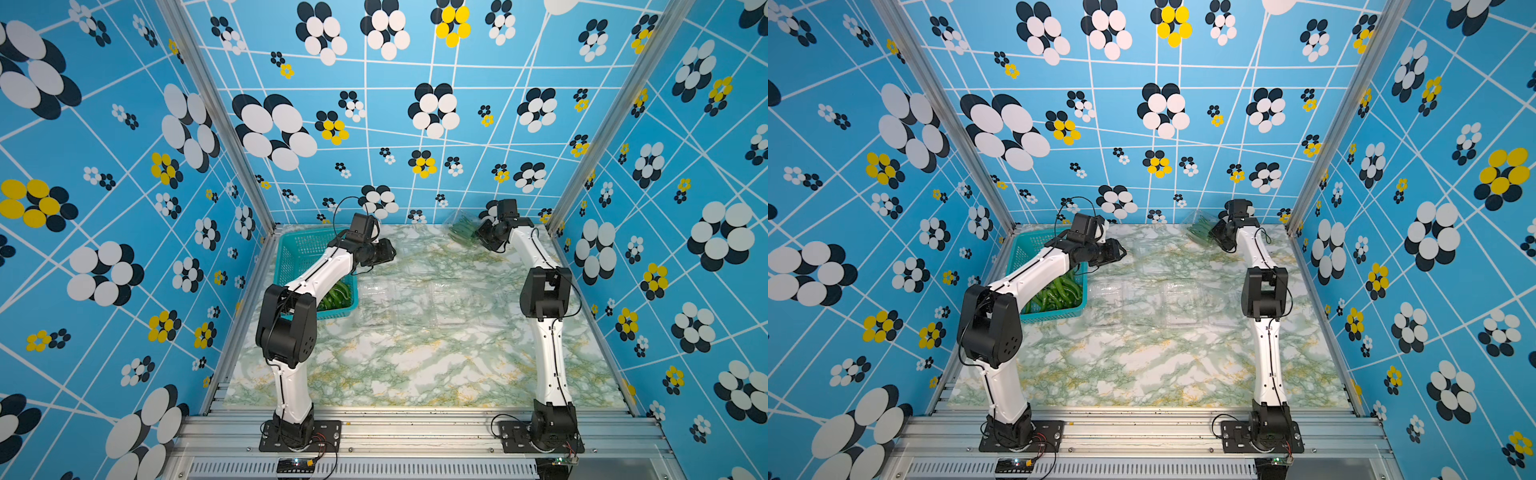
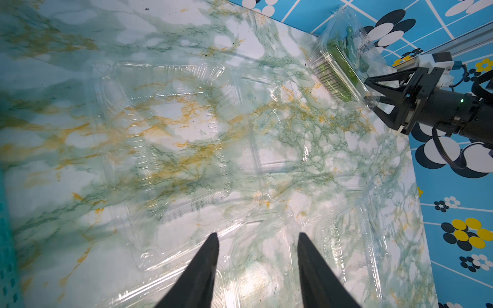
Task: Take small green peppers out of containers
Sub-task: Move the packing box to the center of the board.
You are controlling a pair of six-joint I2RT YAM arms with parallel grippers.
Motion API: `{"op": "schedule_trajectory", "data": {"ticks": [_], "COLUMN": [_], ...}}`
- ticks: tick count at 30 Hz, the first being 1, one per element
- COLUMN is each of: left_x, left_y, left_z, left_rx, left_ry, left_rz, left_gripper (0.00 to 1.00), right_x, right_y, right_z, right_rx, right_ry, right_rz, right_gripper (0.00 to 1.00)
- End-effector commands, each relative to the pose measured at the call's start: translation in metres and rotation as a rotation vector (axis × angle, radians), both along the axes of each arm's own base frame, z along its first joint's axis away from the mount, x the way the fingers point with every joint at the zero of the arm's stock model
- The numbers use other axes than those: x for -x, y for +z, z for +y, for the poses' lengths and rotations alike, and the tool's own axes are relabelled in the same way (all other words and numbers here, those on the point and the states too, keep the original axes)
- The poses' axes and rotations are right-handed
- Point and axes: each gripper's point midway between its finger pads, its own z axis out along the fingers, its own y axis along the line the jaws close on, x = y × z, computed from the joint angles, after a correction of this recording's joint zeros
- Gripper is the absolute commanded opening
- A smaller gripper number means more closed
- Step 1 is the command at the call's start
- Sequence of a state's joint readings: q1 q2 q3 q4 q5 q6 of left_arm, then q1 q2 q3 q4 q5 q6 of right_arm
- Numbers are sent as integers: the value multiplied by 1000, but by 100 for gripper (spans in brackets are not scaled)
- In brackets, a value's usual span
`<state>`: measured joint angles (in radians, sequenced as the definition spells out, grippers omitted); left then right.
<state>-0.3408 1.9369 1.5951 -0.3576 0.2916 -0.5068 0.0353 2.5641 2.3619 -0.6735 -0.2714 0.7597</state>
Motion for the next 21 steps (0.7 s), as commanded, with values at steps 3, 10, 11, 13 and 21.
{"op": "schedule_trajectory", "data": {"ticks": [3,10,11,13,21], "left_x": [-14,-26,-27,-28,-29], "left_y": [2,-1,-4,-3,-2], "left_z": [-12,-31,-35,-45,-83], "left_rx": [32,63,60,56,92], "left_ry": [-25,-53,-60,-80,-128], "left_rz": [-15,-10,-4,0,21], "left_gripper": [50,50,50,50,51], "right_x": [63,90,84,70,-8], "right_y": [-5,56,63,77,107], "right_z": [40,15,10,6,-24], "right_rx": [-119,33,39,29,210], "right_ry": [93,144,145,165,209], "right_rz": [159,54,20,-59,-267], "right_gripper": [51,55,55,55,57]}}
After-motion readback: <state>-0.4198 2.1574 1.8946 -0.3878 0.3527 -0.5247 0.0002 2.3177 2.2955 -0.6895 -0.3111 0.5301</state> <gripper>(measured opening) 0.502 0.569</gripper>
